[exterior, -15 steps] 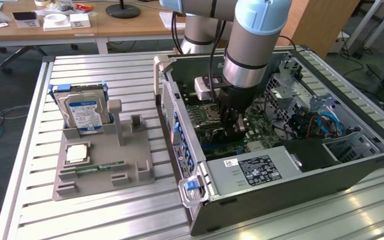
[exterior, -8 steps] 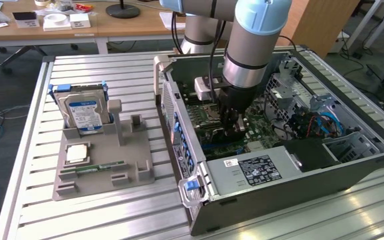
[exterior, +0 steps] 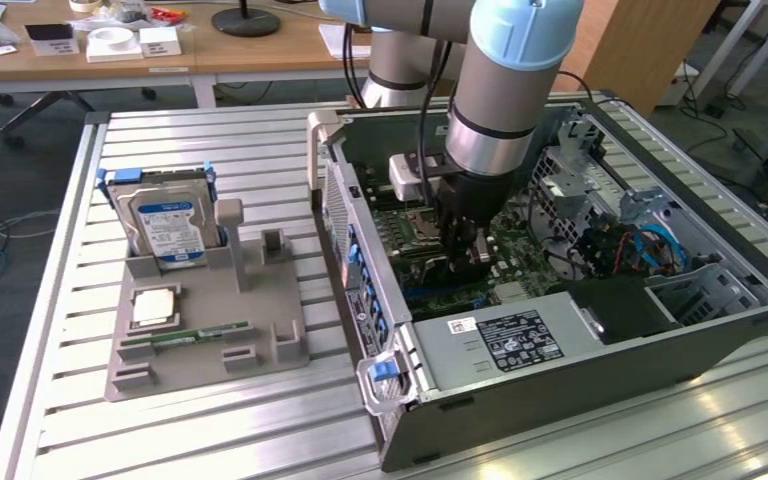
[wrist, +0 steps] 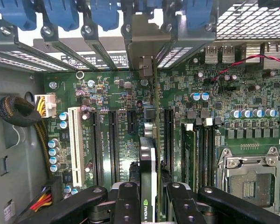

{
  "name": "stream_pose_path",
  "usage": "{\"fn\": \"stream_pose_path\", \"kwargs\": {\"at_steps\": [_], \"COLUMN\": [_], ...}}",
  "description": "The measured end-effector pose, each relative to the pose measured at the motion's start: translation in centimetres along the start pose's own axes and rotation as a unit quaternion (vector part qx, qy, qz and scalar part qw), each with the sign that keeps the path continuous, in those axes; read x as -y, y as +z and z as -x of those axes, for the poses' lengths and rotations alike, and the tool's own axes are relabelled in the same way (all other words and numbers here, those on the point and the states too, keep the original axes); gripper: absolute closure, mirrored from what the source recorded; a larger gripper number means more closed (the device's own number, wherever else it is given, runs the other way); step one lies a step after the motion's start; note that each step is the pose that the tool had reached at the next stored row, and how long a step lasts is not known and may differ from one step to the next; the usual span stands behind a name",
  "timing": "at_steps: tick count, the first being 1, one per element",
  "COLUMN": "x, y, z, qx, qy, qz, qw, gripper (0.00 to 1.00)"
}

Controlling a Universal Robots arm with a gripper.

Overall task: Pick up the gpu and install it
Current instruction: 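Insert the gpu into the slot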

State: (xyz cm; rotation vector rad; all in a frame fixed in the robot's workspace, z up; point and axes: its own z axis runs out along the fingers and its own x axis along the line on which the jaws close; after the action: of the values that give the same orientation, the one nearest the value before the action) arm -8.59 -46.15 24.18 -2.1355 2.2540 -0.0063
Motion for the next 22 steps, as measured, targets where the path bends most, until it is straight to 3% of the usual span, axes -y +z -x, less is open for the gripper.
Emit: {"fn": "stream_pose_path", "kwargs": {"at_steps": [22], "x": [-0.03], "y": [0.37], "z": [-0.01], "qx": [-0.0001], "qy": [0.000], "qz": [0.0000], "qw": [1.0000], "gripper": [0.73]}}
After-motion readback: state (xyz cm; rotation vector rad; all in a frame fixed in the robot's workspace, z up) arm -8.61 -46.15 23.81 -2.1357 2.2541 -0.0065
